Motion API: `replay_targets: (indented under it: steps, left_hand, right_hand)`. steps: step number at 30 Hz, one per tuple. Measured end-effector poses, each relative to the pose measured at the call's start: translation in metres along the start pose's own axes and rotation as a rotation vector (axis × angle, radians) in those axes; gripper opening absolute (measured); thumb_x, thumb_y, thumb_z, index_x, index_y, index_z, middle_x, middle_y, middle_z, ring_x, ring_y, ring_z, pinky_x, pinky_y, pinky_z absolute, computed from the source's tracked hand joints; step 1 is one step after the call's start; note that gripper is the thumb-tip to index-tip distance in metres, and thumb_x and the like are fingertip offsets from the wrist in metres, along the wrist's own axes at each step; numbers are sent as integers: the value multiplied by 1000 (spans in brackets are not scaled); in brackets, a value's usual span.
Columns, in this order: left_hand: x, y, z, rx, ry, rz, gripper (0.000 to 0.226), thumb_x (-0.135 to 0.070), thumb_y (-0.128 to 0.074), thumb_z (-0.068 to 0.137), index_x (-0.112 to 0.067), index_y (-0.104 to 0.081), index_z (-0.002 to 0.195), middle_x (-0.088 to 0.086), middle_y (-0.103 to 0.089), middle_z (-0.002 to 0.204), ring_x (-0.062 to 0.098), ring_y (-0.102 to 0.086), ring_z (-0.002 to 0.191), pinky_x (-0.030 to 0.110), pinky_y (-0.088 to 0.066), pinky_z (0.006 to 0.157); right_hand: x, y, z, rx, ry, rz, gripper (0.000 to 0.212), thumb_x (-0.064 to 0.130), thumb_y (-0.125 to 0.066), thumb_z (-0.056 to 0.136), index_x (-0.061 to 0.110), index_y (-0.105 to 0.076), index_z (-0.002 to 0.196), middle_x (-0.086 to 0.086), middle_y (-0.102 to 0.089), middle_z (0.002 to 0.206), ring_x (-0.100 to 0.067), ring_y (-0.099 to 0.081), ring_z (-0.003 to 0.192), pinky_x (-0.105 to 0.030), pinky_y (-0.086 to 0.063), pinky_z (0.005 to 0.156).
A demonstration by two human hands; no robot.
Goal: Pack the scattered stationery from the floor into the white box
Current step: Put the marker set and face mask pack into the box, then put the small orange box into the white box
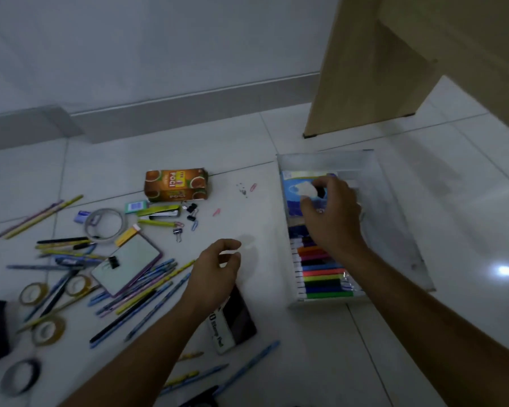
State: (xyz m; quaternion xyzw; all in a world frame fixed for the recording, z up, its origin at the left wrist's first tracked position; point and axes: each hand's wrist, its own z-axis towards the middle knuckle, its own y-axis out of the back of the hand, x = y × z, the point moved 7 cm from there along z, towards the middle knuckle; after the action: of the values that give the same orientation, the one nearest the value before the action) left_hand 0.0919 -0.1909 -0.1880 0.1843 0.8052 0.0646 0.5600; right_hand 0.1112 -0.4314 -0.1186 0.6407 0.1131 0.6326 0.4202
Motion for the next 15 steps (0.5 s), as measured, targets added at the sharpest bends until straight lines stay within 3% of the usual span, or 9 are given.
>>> replay_targets:
  steps: [4, 7, 11, 15]
  left_hand:
    - [21, 38, -2, -79, 28, 45, 14, -17, -53, 96, -18, -62, 106, -8, -64, 107, 16, -63, 98, 40, -58, 78]
    - [33, 62, -2, -130, 63, 32, 13, -16, -52, 96, -19, -62, 105, -8, -63, 105, 14, -62, 97, 42, -56, 84]
    - [45, 92, 1, -212, 102, 11, 12, -16, -52, 97, -17, -61, 105, 2, -65, 103, 13, -64, 89, 35, -57, 74]
    - [56, 121, 7, -280, 118, 18, 13, -17, -53, 96, -16, -63, 104, 3, -68, 103, 17, -66, 95, 36, -56, 78]
  right_hand:
    - [59, -26, 1, -14, 237, 32, 23, 24, -63, 83, 14, -58, 103, -2, -58, 105, -23, -54, 102, -44, -44, 89]
    - [87, -65, 6, 105, 299, 54, 21, 24, -62, 83, 13, -59, 102, -3, -57, 107, -21, -52, 102, -36, -42, 87]
    - [103, -137, 19, 380, 231, 52, 30, 22, -66, 84, 13, -55, 111, -8, -51, 118, -25, -51, 111, -28, -40, 90]
    - [104, -207, 41, 542, 132, -69, 46, 25, -66, 83, 13, -47, 122, -13, -44, 129, -31, -49, 118, -39, -45, 98]
